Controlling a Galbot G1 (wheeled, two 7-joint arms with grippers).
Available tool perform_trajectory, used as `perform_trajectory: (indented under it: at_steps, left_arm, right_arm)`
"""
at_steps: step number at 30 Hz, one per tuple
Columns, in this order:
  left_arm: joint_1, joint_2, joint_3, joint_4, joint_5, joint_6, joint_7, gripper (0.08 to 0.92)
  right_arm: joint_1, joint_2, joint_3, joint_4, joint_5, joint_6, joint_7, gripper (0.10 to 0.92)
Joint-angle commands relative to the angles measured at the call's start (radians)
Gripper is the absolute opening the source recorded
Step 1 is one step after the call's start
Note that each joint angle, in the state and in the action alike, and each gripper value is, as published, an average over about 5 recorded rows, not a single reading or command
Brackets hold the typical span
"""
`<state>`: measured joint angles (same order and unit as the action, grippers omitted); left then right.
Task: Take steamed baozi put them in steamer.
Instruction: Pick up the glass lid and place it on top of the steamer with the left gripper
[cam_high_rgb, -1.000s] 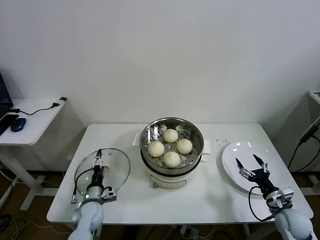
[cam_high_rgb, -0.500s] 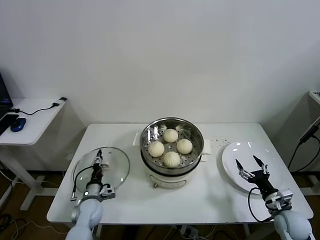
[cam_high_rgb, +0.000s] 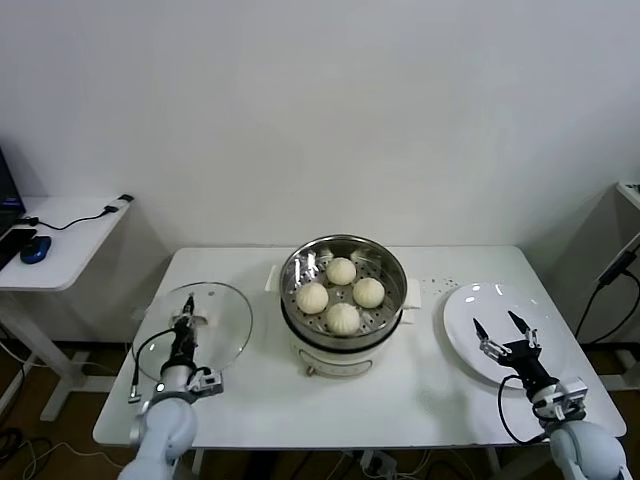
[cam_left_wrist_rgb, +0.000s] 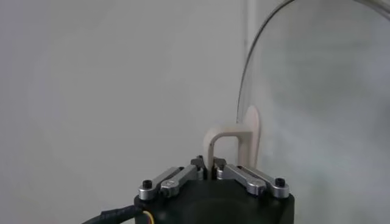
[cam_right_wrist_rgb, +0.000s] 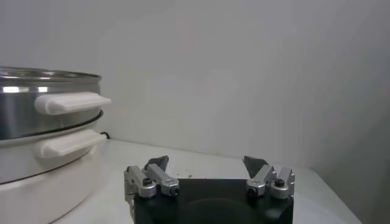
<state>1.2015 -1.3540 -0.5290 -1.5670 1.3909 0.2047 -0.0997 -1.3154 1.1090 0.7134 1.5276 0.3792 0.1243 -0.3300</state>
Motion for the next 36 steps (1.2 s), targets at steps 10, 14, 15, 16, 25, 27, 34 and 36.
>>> perform_trajectory:
  at_steps: [10,14,15,16,25,27,34,36]
  left_arm:
    - [0.123,0.251,0.153,-0.653,-0.038,0.457,0.261,0.150]
    - [0.002,0.268,0.295,-0.653,0.038,0.508,0.390,0.150]
    - [-0.028,0.271,0.327,-0.651,0.052,0.519,0.426,0.150]
    - [-0.066,0.275,0.363,-0.647,0.062,0.532,0.462,0.150]
    - [-0.323,0.114,0.612,-0.494,0.235,0.581,0.604,0.150]
    - [-0.347,0.043,0.643,-0.443,0.265,0.581,0.605,0.150]
    - [-0.365,-0.169,0.669,-0.280,0.305,0.581,0.552,0.150]
    - [-0.366,-0.210,0.674,-0.236,0.310,0.581,0.534,0.150]
  right_arm:
    - [0.055,-0.017,-0.023,-0.048,-0.005,0.003,0.003,0.823]
    - [0.079,-0.030,-0.044,-0.066,-0.009,0.002,0.009,0.823]
    - [0.084,-0.034,-0.049,-0.072,-0.011,0.002,0.010,0.823]
    - [0.090,-0.040,-0.054,-0.078,-0.012,0.003,0.011,0.823]
    - [0.140,-0.042,-0.073,-0.135,-0.029,0.004,0.023,0.823]
    - [0.143,-0.041,-0.071,-0.139,-0.031,0.004,0.023,0.823]
    - [0.145,-0.042,-0.058,-0.151,-0.034,0.008,0.023,0.823]
    - [0.144,-0.040,-0.055,-0.153,-0.035,0.009,0.023,0.823]
